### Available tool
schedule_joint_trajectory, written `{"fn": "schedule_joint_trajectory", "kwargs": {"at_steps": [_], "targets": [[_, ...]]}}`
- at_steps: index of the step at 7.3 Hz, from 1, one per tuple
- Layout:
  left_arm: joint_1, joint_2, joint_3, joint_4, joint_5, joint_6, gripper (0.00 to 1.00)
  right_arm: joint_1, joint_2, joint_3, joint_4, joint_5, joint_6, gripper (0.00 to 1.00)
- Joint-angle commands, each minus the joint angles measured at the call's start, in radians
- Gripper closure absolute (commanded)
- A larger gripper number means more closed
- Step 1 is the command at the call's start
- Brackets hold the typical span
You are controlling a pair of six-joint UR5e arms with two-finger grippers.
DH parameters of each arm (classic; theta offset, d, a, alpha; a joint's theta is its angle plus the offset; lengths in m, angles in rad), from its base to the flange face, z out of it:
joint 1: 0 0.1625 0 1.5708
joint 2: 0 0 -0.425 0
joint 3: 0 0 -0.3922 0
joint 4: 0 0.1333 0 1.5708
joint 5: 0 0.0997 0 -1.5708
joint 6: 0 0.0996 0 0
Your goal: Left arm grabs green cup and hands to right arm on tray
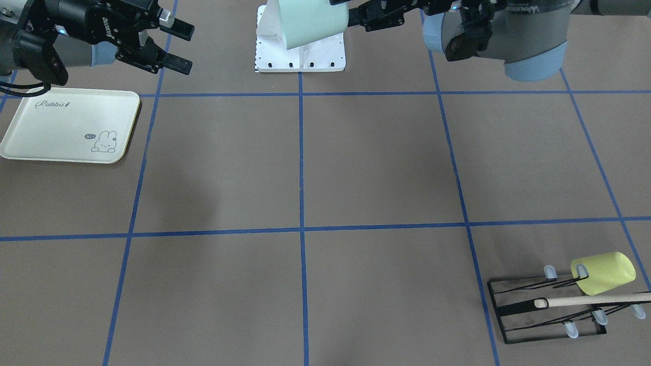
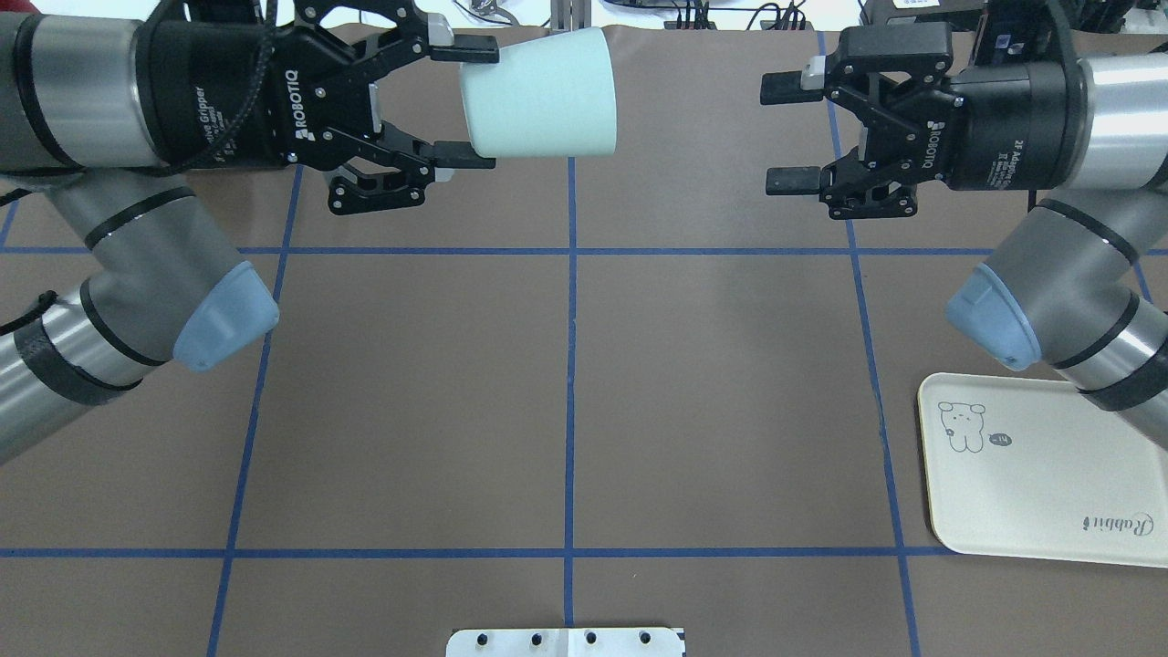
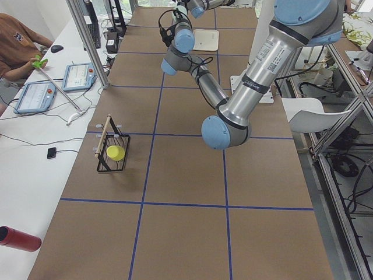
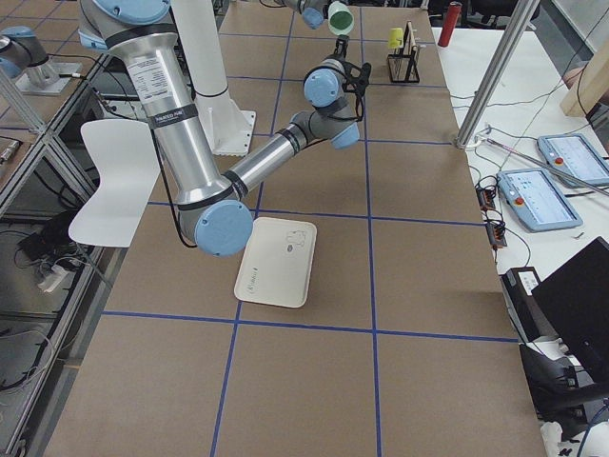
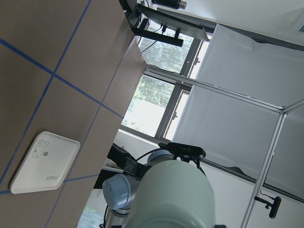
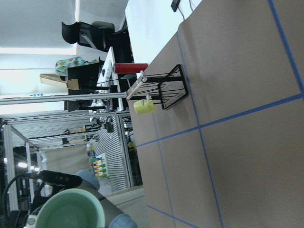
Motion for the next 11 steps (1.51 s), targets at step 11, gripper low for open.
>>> {"fn": "schedule_joint_trajectory", "kwargs": {"at_steps": [11], "targets": [[0.169,-0.155,0.047,0.071,0.195,-0.007,1.0,-0.11,-0.019,-0.002,0.192,-0.115,0.069,0.13]]}}
